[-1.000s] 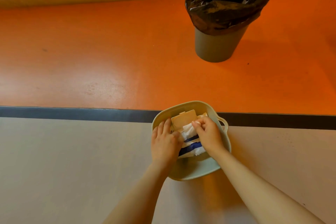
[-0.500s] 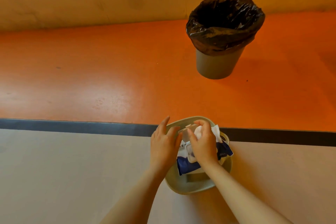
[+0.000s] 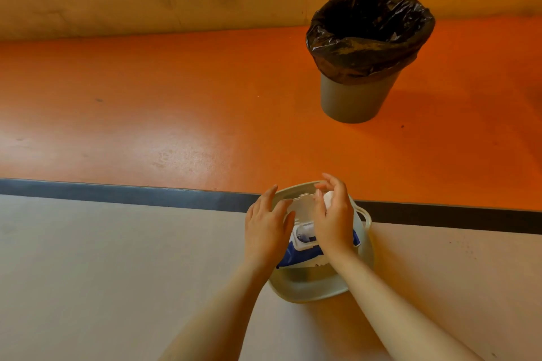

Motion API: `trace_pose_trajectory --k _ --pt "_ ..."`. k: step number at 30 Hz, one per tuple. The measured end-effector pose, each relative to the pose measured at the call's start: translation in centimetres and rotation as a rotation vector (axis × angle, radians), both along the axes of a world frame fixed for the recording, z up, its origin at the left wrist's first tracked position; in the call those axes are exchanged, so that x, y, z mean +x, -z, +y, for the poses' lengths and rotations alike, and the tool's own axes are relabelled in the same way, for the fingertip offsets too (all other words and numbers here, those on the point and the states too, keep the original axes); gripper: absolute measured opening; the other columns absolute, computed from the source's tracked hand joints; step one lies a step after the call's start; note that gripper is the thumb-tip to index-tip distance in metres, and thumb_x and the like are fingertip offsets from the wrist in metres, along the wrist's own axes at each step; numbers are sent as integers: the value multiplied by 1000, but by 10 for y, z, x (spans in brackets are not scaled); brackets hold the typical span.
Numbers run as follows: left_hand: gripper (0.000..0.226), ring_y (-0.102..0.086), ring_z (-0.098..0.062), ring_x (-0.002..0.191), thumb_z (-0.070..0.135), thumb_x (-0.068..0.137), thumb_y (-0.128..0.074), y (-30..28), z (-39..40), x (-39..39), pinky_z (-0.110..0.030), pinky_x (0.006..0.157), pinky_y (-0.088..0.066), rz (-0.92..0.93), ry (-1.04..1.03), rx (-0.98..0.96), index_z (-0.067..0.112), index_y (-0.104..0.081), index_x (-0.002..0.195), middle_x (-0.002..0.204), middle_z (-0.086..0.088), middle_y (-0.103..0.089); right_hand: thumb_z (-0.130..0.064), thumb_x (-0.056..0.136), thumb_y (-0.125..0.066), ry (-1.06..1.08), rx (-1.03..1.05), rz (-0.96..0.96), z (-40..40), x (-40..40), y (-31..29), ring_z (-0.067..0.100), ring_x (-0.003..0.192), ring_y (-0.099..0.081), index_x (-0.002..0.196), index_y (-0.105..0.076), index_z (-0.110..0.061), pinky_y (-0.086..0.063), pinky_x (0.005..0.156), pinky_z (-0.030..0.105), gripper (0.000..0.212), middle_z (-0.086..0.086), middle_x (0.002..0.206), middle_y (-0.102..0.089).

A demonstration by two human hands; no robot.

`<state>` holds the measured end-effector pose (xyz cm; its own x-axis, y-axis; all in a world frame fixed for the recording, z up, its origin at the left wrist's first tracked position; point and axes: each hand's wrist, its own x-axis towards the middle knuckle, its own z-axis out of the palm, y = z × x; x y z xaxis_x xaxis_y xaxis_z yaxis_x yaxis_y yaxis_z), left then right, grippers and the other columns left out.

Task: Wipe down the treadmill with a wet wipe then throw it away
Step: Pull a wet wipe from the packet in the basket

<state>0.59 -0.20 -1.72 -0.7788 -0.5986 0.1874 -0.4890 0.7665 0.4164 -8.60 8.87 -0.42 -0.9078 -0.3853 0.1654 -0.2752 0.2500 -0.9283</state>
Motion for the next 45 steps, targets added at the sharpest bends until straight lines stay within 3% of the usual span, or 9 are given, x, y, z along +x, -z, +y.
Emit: trace_pose_trajectory --k 6,9,12,16,21,27,34,41,45 --pt "21 -51 -37 127 22 90 -69 6 0 4 -49 102 -41 -16 -32 1 17 -71 110 141 -12 -53 -8 100 -49 11 -124 83 -9 -6 -29 -6 92 -58 130 -49 -7 -45 77 7 30 -2 106 -61" --pt "18 -49 -37 128 23 92 -66 6 -4 7 -49 103 -39 -21 -19 0 17 -71 108 142 -12 -52 -8 101 -46 7 -188 105 -12 -10 -45 2 86 -62 129 -48 -7 -49 73 12 29 -8 103 -60" --pt "21 -44 -34 133 28 96 -59 5 -9 10 -45 107 -34 -53 -28 39 21 -68 113 146 -9 -48 -7 99 -46 21 -257 129 -14 -14 -62 5 81 -64 127 -49 -5 -47 69 10 28 -4 102 -62" --pt "23 -44 -34 133 30 97 -58 3 -13 12 -47 108 -35 -61 -38 57 23 -67 116 146 -8 -48 -2 98 -46 24 -318 21 -12 -25 -73 5 78 -66 126 -45 -13 -50 69 15 30 -3 98 -64" --pt "22 -49 -36 127 27 96 -61 3 -13 12 -48 103 -40 -40 -34 33 21 -68 116 141 -10 -53 -1 98 -47 24 -233 -91 -8 -27 -54 9 75 -67 128 -44 -14 -55 71 23 32 -4 93 -65" --pt "21 -49 -35 126 30 97 -58 -28 -13 8 -45 103 -39 -81 -15 50 22 -68 113 144 -8 -50 -2 99 -46 -26 -97 -115 -1 -24 -68 4 79 -66 129 -45 -14 -54 69 17 32 -5 96 -63" --pt "27 -58 -33 117 23 88 -72 -191 7 -12 -47 95 -46 -52 11 64 18 -69 114 135 -10 -58 -3 98 -48 -61 -5 -134 7 -29 -230 2 79 -65 128 -45 -15 -55 69 20 33 -5 98 -62" --pt "31 -56 -32 121 26 91 -67 -436 8 -34 -47 97 -45 -26 20 60 19 -66 121 140 -9 -54 -3 97 -50 -64 26 13 16 -49 -488 3 84 -63 128 -46 -15 -51 68 15 33 -15 96 -59" --pt "33 -51 -31 128 27 94 -63 -598 5 -60 -47 101 -44 46 80 49 20 -63 126 143 -8 -51 -7 98 -50 -23 60 30 43 -61 -646 4 85 -62 131 -45 -17 -53 69 17 35 -10 103 -60"
